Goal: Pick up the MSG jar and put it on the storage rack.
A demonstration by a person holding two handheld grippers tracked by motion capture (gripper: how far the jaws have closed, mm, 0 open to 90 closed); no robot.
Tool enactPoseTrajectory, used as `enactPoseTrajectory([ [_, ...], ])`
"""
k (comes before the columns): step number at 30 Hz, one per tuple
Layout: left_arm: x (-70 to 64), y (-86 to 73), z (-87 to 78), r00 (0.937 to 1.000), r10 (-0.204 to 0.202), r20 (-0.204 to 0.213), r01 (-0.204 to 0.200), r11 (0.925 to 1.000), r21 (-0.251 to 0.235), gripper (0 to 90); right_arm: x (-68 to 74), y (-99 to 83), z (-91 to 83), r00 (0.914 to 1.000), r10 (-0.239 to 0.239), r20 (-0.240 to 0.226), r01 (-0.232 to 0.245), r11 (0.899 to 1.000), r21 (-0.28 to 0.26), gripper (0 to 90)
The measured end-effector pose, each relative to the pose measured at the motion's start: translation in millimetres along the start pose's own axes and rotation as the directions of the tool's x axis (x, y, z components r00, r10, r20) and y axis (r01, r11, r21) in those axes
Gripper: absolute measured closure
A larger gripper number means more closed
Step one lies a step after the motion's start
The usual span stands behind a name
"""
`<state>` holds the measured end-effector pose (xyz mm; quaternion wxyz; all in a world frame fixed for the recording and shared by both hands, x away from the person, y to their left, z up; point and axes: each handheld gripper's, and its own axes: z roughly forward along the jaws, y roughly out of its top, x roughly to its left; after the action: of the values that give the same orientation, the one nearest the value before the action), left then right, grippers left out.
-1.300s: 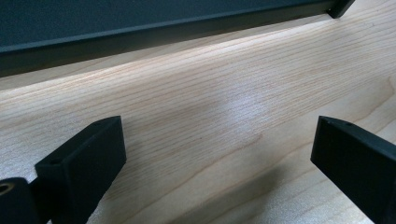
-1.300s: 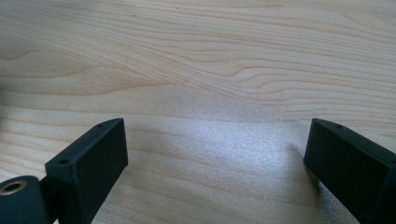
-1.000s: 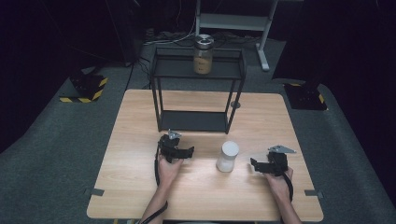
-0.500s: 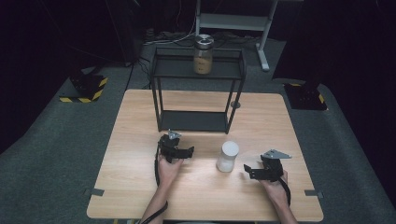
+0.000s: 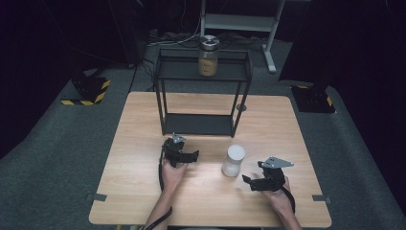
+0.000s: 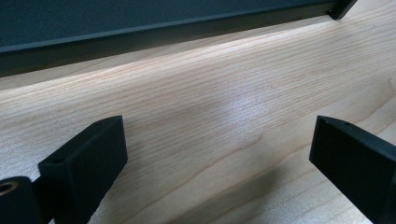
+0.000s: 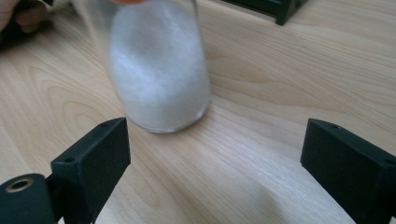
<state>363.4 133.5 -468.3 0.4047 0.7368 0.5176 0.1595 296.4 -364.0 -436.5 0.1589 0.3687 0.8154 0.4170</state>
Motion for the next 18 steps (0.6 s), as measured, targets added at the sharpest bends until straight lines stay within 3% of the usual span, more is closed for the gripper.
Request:
enactPoseTrajectory([
  [11,0.0,-0.1,0.0,1.0,-0.001,0.0,0.001,1.0,0.0,4.2,11.6,9.9,7.9,0.9972,-0.054,-0.051,0.052,0.998,-0.039,9.1],
  [18,0.3,-0.2,-0.1,1.0,-0.003,0.001,0.003,1.0,-0.001,4.3,16.8,19.2,14.1,0.9956,-0.072,-0.059,0.068,0.995,-0.067,9.7],
])
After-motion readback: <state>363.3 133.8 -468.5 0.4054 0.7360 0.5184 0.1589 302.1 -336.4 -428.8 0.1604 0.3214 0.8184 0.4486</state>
